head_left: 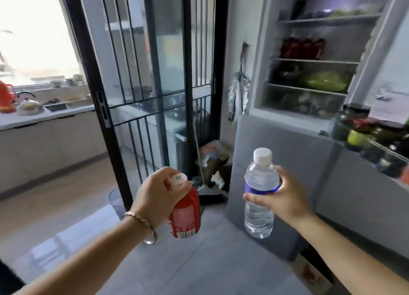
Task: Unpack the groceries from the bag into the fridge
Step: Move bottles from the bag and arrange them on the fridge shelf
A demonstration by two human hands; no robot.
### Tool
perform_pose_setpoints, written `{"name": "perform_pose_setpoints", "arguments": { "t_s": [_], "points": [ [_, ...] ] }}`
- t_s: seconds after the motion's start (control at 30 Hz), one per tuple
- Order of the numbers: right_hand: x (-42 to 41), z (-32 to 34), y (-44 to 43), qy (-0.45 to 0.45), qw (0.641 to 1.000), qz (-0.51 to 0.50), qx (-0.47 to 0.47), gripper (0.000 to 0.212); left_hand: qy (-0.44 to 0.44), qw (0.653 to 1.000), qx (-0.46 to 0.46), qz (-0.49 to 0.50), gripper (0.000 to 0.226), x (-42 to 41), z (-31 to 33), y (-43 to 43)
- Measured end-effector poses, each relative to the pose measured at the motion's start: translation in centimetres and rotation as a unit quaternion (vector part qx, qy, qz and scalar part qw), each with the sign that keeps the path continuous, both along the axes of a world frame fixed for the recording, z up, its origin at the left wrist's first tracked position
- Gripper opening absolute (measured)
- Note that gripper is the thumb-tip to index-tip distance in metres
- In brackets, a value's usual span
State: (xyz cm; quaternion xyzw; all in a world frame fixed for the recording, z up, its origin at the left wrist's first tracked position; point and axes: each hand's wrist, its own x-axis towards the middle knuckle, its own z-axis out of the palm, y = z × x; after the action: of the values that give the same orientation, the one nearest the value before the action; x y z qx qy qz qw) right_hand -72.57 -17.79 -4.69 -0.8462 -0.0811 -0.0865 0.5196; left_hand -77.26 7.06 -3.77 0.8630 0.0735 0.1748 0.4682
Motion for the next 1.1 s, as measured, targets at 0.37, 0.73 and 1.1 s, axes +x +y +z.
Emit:
{"name": "perform_pose_setpoints", "arguments": {
  "t_s": [0.37, 0.73, 1.1],
  "points": [
    [22.6, 7.2, -4.1, -0.061, 0.981, -0.181, 0.037, 0.059, -0.040, 0.984, 0.048, -0.166, 0.017, 31.7, 6.3, -4.2],
    [40.5, 12.2, -11.8, -0.137, 0.945, -0.294, 0.041, 0.053, -0.114, 0.960, 0.022, -0.254, 0.013, 55.6, 12.4, -14.0],
    [61.6, 20.7, -22.1, -0.338, 0.865, -0.362, 0.081, 0.040, -0.176, 0.937, -0.037, -0.299, 0.014, 75.5, 18.7, -26.1]
  ]
}}
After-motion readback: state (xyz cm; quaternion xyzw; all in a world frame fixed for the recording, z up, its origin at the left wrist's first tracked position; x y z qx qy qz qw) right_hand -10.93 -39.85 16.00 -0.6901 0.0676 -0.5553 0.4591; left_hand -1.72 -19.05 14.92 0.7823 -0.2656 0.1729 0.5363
